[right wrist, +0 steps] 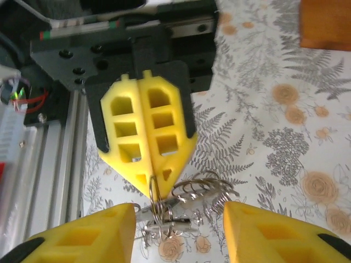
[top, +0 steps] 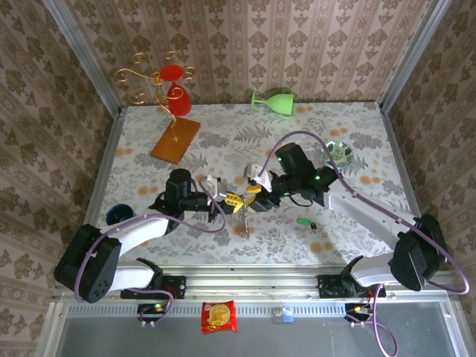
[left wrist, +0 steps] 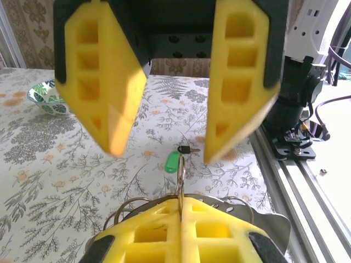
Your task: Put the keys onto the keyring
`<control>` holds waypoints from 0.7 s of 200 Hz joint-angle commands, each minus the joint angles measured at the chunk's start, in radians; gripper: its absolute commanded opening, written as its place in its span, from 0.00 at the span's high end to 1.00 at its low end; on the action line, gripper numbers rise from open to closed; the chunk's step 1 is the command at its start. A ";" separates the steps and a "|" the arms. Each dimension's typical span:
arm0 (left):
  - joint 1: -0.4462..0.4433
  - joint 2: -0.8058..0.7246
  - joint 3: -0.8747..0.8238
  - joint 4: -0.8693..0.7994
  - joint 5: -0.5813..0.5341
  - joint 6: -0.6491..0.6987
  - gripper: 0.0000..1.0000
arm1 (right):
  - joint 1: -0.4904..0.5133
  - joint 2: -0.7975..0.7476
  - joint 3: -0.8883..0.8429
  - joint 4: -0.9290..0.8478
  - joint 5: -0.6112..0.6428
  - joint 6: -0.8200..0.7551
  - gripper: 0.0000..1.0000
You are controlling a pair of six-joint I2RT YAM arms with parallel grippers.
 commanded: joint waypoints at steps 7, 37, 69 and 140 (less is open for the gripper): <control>0.005 0.010 -0.011 0.113 0.026 -0.043 1.00 | -0.039 -0.069 -0.080 0.176 -0.095 0.121 0.51; 0.006 0.007 -0.019 0.130 0.027 -0.050 1.00 | -0.042 -0.065 -0.114 0.223 -0.125 0.142 0.52; 0.007 0.003 -0.022 0.130 0.021 -0.049 1.00 | -0.035 -0.030 -0.118 0.228 -0.165 0.142 0.57; 0.007 0.006 -0.020 0.129 0.019 -0.046 1.00 | -0.009 0.007 -0.125 0.216 -0.158 0.115 0.75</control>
